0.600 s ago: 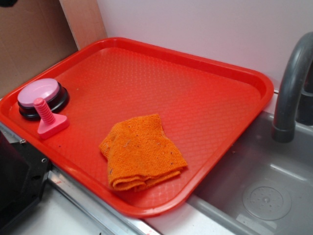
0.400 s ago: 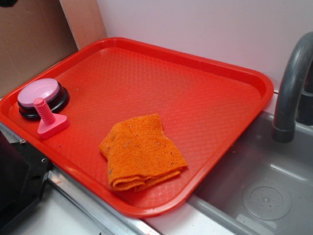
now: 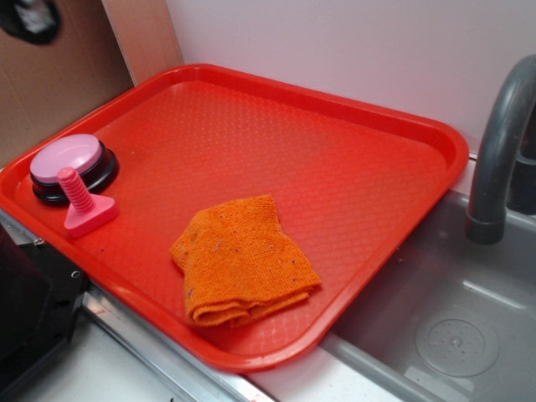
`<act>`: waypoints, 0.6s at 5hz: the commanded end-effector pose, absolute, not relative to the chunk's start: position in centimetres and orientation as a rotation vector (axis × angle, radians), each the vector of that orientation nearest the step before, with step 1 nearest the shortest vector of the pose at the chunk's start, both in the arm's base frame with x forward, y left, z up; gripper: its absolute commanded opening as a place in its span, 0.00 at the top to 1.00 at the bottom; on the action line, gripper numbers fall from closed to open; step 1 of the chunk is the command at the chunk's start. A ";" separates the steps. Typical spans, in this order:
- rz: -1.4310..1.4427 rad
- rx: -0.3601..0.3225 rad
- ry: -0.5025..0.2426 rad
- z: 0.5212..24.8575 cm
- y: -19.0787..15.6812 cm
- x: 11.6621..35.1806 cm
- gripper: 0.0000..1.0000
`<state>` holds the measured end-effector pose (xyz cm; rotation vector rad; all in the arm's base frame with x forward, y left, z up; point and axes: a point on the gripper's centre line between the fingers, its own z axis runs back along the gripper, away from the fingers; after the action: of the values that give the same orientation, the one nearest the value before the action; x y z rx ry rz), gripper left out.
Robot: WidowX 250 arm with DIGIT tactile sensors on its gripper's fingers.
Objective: Push the pink button.
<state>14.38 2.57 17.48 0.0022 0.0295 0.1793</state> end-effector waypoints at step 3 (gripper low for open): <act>0.491 0.051 -0.028 7.8 11.4 13.4 0.00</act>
<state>13.57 10.86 7.23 0.0391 -0.0090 0.4872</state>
